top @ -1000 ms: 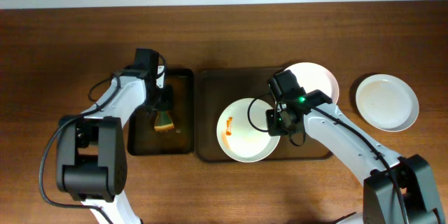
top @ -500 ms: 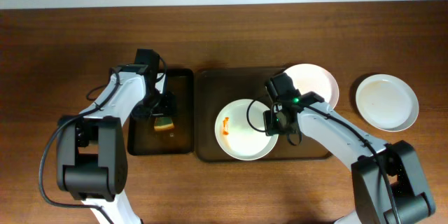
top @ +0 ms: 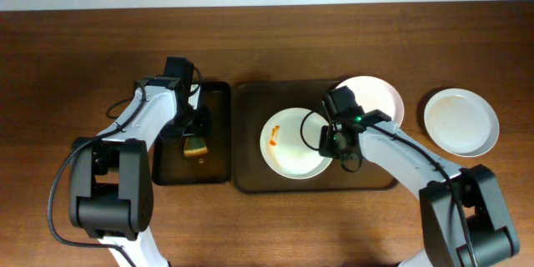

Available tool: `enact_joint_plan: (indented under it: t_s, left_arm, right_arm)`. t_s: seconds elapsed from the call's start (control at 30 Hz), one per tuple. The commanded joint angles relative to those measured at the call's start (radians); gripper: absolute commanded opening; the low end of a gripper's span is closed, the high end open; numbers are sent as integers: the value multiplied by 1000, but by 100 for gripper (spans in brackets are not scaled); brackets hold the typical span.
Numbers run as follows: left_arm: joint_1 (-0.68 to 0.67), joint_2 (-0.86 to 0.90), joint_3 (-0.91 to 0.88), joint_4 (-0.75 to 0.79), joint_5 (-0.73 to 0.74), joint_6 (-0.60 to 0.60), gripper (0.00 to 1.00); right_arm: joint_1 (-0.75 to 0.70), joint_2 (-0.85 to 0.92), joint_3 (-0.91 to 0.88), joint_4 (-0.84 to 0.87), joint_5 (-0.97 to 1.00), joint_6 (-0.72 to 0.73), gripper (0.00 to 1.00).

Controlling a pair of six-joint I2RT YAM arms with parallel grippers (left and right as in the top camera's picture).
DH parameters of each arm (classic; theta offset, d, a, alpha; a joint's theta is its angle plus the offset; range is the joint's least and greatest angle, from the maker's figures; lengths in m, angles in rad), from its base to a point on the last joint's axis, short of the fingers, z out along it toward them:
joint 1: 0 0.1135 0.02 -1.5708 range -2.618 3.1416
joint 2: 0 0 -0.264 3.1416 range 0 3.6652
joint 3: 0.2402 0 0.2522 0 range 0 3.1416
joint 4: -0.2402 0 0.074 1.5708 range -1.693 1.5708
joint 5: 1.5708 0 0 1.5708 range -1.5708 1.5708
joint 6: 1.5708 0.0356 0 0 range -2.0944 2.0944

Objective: Clean dirty plates on tray and stack at the side

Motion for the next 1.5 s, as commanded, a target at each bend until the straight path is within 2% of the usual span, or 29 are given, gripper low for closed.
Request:
enact_joint_plan:
  t_s: [0.0,0.03,0.07,0.1,0.17,0.2,0.23,0.27,0.3,0.37,0.4,0.43,0.57,0.67,0.73,0.8,0.83,0.87,0.93,1.0,1.1,1.17,1.2,1.23,1.27,1.3,1.37,1.47]
  left_arm:
    - [-20,8,5,0,11,4,13]
    - [-23,8,5,0,11,4,16]
    - [-24,8,5,-2,10,4,63]
    - [-24,8,5,-18,10,4,72]
    - [-24,8,5,-80,9,3,69]
    - [-24,8,5,-135,12,3,63]
    - [-24,8,5,-160,12,3,42]
    - [-24,8,4,-166,11,3,4]
    - [-24,8,4,-157,11,4,0]
    - [-24,8,4,-150,11,4,4]
    - [-23,8,4,-146,7,4,76]
    - [-23,8,4,-111,-7,4,82]
    - [-23,8,4,36,-15,4,74]
    - [-35,11,-2,55,-15,4,64]
    - [-51,18,-27,76,-15,4,40]
    - [-56,27,-50,94,-15,3,46]
    - [-56,27,-60,100,-16,4,45]
    - [-56,27,-61,100,-16,4,24]
    - [-54,27,-55,98,-16,4,0]
    - [-46,24,-3,56,-23,4,0]
    - [-19,-24,112,-40,-47,4,0]
    - [-19,-61,114,-21,-132,4,0]
    - [-19,-62,114,-21,-116,4,0]
    - [-19,-61,114,-31,-109,4,0]
    - [-19,-62,114,-27,-109,4,0]
    - [-19,-62,114,-22,-109,4,0]
    - [-19,-62,114,-12,-110,16,0]
    - [-19,-64,129,-14,-107,27,0]
  right_arm:
    - [-5,12,-14,-27,16,18,4]
    - [-5,12,-14,-27,16,18,4]
    - [-5,12,-14,-27,16,18,4]
    - [-5,12,-14,-29,16,18,4]
    - [-5,12,-14,-34,16,18,4]
    - [-5,12,-14,-35,16,18,4]
    - [-5,12,-14,-35,16,18,4]
    - [-5,12,-14,-35,16,18,5]
    - [-5,12,-14,-35,16,18,5]
    - [-5,12,-14,-37,16,18,5]
    - [-5,12,-14,-39,16,18,6]
    - [-5,12,-14,-39,16,18,6]
    - [-3,12,-14,-39,16,18,7]
    - [-4,12,-14,-39,16,18,7]
    - [-4,12,-14,-39,16,18,7]
    - [-4,12,-14,-39,16,18,8]
    - [-4,12,-14,-39,16,18,8]
    - [-4,12,-14,-38,16,18,8]
    - [-4,12,-14,-39,16,18,9]
    - [-4,12,-14,-39,16,18,10]
    - [-4,12,-14,-39,16,18,4]
    - [-4,12,-14,-39,16,18,4]
    - [-3,12,-14,-39,16,18,8]
    - [-4,12,-14,-39,16,18,18]
    - [-8,11,-6,-39,16,10,34]
    - [-14,11,3,-42,7,-13,44]
    - [-42,11,58,-82,-46,-79,52]
    - [-105,11,133,-178,-136,-108,56]
